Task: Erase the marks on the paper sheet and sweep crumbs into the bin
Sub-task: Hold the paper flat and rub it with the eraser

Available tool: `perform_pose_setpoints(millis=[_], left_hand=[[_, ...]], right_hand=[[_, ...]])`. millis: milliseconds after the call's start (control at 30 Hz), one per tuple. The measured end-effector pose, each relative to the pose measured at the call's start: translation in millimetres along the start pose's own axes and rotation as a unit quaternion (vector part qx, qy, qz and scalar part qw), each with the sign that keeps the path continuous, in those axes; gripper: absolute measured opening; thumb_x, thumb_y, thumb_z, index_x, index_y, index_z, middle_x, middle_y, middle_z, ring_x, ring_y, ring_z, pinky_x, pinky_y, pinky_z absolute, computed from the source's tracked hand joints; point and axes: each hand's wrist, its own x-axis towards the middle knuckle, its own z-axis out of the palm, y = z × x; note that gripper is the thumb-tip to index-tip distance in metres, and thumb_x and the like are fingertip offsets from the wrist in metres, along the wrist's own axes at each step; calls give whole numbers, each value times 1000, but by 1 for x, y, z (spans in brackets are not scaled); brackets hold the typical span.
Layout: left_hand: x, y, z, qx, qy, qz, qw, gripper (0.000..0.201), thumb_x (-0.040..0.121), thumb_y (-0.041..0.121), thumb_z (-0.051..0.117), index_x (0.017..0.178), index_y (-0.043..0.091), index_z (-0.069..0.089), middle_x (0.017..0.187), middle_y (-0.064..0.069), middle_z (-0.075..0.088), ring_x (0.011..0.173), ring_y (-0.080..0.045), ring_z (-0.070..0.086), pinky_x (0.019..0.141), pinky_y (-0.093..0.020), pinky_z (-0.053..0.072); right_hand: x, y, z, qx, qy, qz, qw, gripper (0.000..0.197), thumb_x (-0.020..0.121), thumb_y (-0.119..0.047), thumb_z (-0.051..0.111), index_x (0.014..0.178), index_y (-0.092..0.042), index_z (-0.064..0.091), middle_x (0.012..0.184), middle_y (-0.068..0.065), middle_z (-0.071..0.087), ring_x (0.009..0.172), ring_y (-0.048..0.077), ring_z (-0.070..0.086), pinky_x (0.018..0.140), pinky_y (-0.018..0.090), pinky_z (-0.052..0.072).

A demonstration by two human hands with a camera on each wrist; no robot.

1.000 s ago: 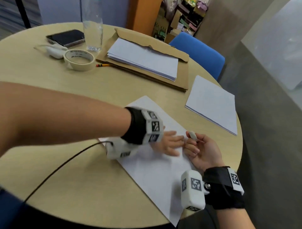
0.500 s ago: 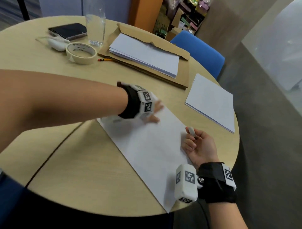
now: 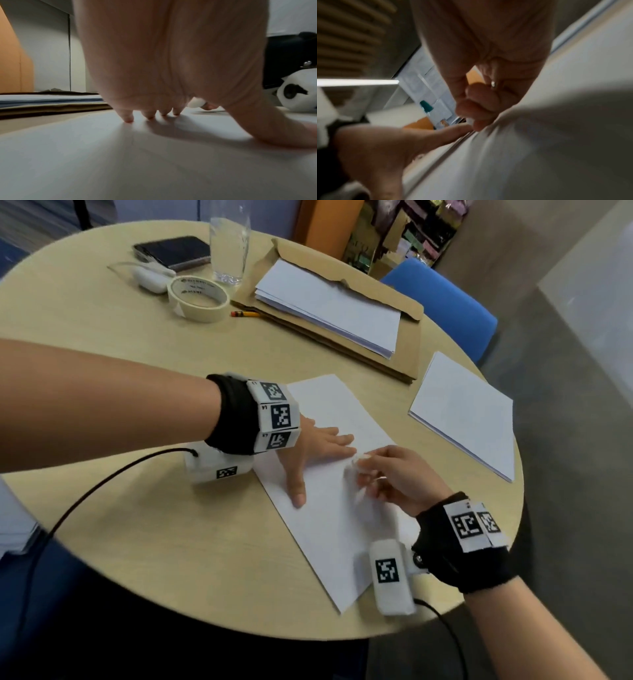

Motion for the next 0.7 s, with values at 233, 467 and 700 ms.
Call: perform_pose_setpoints(millis=[233, 467, 700], left_hand=[[-1, 3, 4, 8, 2, 2, 1000, 127, 67, 56, 74, 147, 27, -21, 155, 3, -28, 145, -17, -19, 117, -46, -6], [1, 3, 5, 23, -9, 3, 1000, 132, 64, 57, 74, 145, 28, -25, 153, 1, -32, 144, -19, -22, 116, -48, -7], [3, 2, 8, 17, 5, 7, 1000, 133, 63, 57, 75, 145, 26, -25, 153, 1, -31, 144, -21, -21, 116, -50, -6]], right_hand=[[-15, -6, 11, -225, 9, -56, 973, 8, 78, -5, 58, 80, -8, 51, 57, 9, 61, 37, 14, 47, 34, 18, 34], [-5, -20, -1, -224, -7, -16, 974, 7, 82, -4, 61, 84, -5, 55, 60, 9, 59, 40, 13, 49, 36, 17, 37], [-20, -3, 22, -194, -38, -38, 980, 9, 79, -5, 62, 79, -9, 54, 57, 10, 60, 34, 12, 45, 34, 18, 34]])
